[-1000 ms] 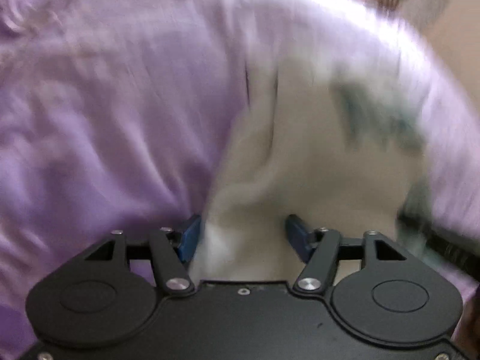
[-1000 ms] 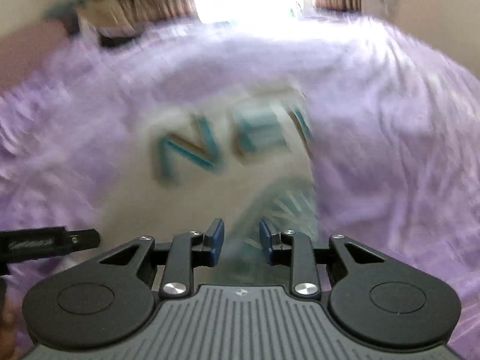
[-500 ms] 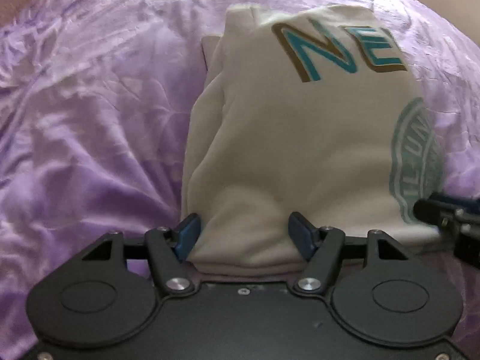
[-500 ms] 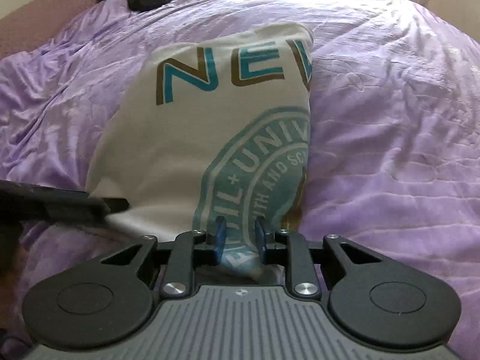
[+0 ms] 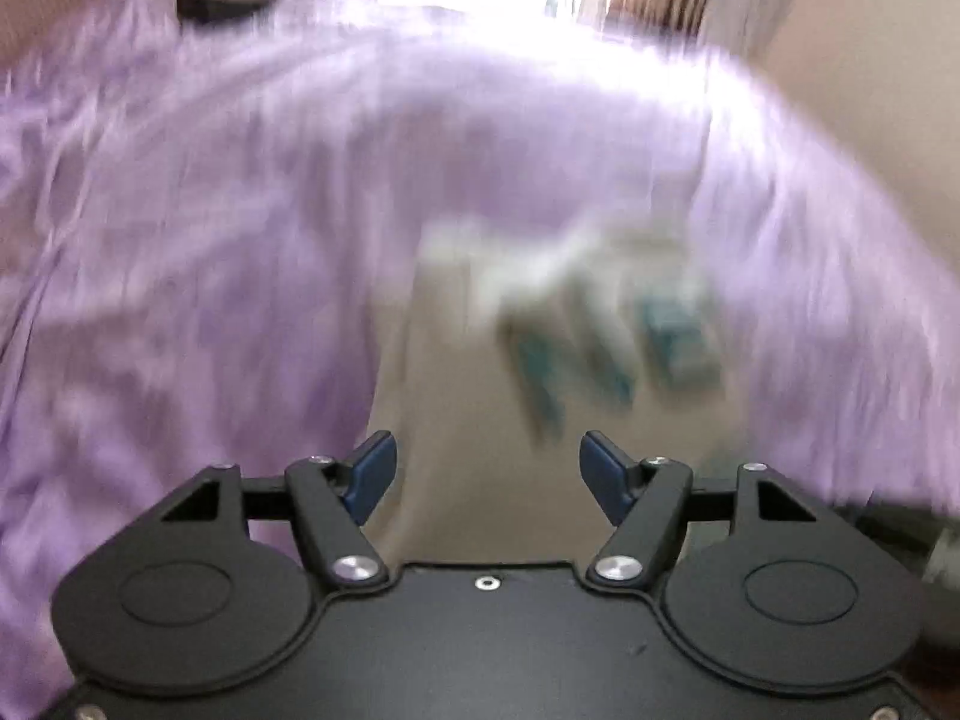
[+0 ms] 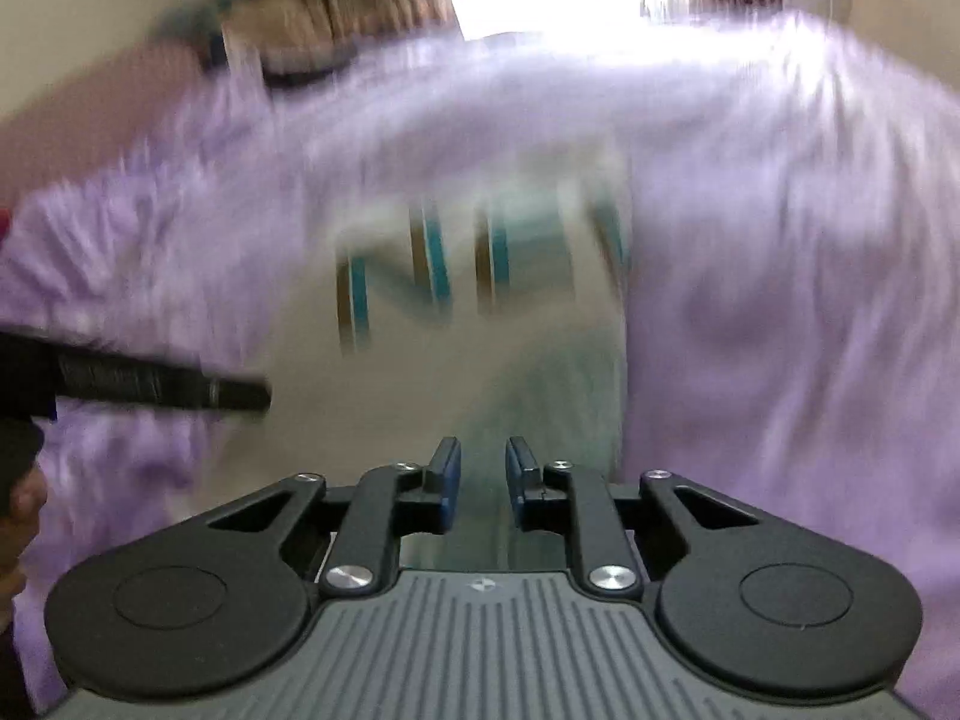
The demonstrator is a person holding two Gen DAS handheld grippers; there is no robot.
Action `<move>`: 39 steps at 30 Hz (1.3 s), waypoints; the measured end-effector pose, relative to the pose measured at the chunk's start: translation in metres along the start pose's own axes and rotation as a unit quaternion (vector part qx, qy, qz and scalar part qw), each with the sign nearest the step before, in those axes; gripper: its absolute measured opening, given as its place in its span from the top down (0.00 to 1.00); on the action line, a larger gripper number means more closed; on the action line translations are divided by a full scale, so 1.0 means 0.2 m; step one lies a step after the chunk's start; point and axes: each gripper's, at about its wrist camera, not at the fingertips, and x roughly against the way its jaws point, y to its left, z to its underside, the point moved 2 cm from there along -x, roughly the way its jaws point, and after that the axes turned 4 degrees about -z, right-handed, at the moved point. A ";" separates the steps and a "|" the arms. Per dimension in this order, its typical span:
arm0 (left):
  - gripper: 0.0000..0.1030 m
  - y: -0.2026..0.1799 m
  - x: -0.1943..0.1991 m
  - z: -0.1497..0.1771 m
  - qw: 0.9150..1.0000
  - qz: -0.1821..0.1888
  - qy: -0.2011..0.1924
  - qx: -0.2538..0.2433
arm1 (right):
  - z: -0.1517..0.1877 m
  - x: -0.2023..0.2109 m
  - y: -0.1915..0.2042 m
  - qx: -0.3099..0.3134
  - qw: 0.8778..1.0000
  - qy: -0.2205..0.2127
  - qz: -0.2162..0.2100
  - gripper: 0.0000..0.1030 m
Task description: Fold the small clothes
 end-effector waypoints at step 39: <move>0.14 -0.09 -0.64 -0.33 0.989 -0.127 -0.076 -0.001 | -0.40 -0.59 -0.41 -0.130 0.982 -0.121 0.070 0.70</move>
